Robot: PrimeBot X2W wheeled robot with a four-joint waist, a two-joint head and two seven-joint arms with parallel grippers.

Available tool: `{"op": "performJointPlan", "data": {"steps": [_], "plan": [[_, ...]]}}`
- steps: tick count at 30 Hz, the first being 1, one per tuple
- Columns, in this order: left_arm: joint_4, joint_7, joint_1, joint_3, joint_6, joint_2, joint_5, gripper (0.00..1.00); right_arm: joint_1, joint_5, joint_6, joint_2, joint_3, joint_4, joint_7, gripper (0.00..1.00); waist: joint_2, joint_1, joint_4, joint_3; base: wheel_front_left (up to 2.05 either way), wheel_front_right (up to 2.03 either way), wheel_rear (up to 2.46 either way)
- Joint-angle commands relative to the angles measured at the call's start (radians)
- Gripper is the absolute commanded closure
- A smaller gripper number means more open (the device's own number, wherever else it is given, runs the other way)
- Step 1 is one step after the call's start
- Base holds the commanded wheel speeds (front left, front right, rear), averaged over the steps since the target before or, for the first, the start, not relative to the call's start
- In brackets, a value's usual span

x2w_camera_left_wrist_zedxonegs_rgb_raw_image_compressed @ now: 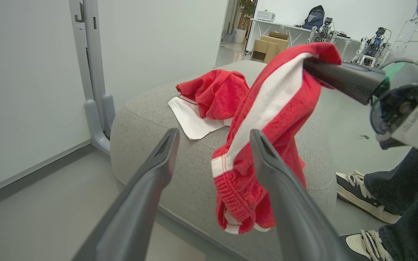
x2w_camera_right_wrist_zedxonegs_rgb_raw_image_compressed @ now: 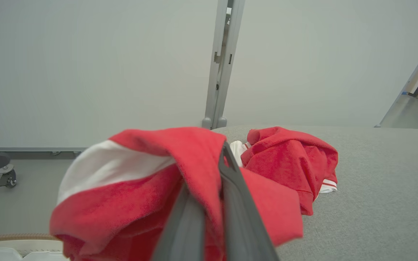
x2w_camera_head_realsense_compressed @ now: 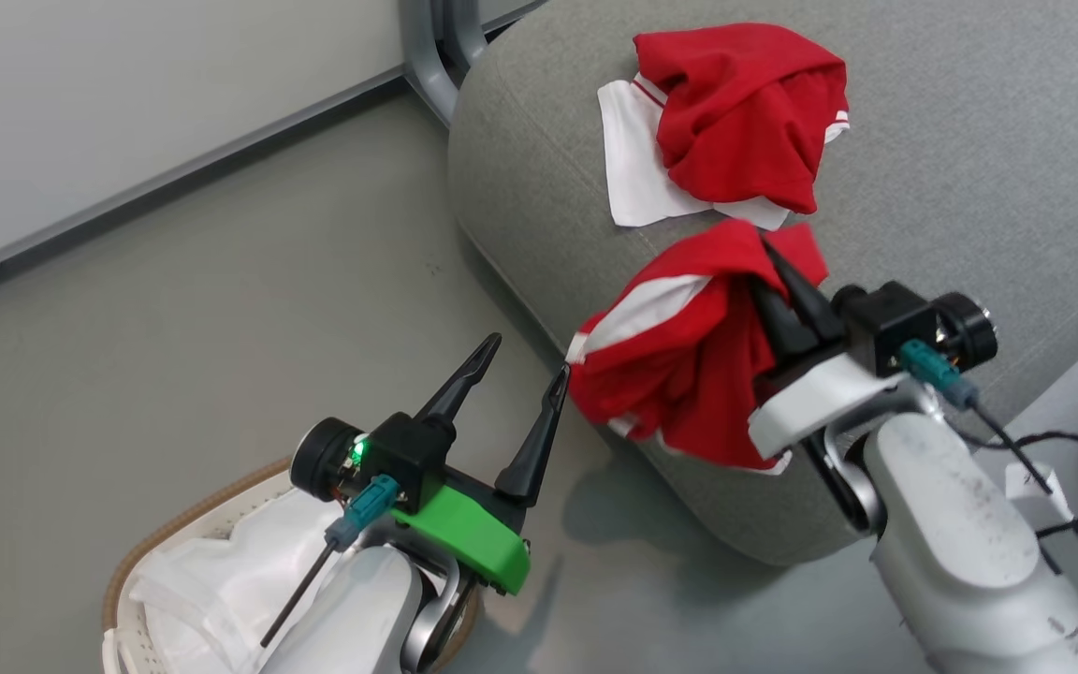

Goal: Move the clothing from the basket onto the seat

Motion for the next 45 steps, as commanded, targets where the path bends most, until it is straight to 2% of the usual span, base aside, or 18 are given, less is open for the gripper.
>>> {"op": "performJointPlan", "data": {"steps": [1, 8, 14, 21, 24, 36, 43, 44, 45], "plan": [[0.007, 0.001, -0.021, 0.000, -0.001, 0.014, 0.004, 0.00, -0.053, -0.007, -0.001, -0.019, 0.000, 0.008, -0.003, 1.00, -0.0001, 0.0000, 0.005, 0.050, 0.00, 0.00, 0.00], [0.028, 0.001, -0.058, -0.022, -0.002, 0.032, 0.004, 0.00, -0.298, -0.044, -0.001, -0.118, -0.005, 0.032, -0.003, 1.00, -0.0001, 0.0000, 0.050, 0.121, 0.00, 0.00, 0.00], [0.043, 0.001, -0.089, -0.040, -0.002, 0.032, -0.005, 0.00, -0.467, -0.057, -0.001, -0.220, -0.072, 0.101, -0.003, 1.00, -0.0001, 0.0000, 0.109, 0.178, 0.00, 0.00, 0.00], [0.054, 0.001, -0.126, -0.056, -0.002, 0.030, -0.005, 0.00, -0.607, -0.144, -0.001, -0.351, -0.240, 0.249, -0.003, 1.00, -0.0001, 0.0000, 0.201, 0.249, 0.00, 0.00, 0.00], [0.059, 0.001, -0.139, -0.059, -0.002, 0.033, -0.004, 0.00, -0.643, -0.192, -0.001, -0.380, -0.317, 0.312, -0.002, 1.00, -0.0001, 0.0000, 0.239, 0.285, 0.00, 0.00, 0.00], [0.066, 0.001, -0.209, -0.071, -0.002, 0.026, -0.013, 0.00, -0.514, -0.347, -0.001, -0.336, -0.579, 0.435, -0.003, 1.00, -0.0001, 0.0000, 0.347, 0.402, 0.00, 0.00, 0.00], [0.065, 0.001, -0.233, -0.048, -0.002, 0.042, 0.000, 0.00, -0.421, -0.395, -0.001, -0.313, -0.736, 0.473, -0.003, 1.00, -0.0001, 0.0000, 0.355, 0.419, 0.00, 0.00, 0.00], [0.064, 0.001, -0.234, -0.041, -0.002, 0.044, 0.002, 0.00, -0.409, -0.402, -0.001, -0.304, -0.748, 0.469, -0.003, 0.98, -0.0001, 0.0000, 0.352, 0.416, 0.00, 0.00, 0.00], [0.063, 0.001, -0.233, -0.037, -0.002, 0.043, 0.003, 0.00, -0.402, -0.405, -0.001, -0.294, -0.755, 0.463, -0.002, 0.56, -0.0001, 0.0000, 0.350, 0.411, 0.00, 0.00, 0.00]]}}
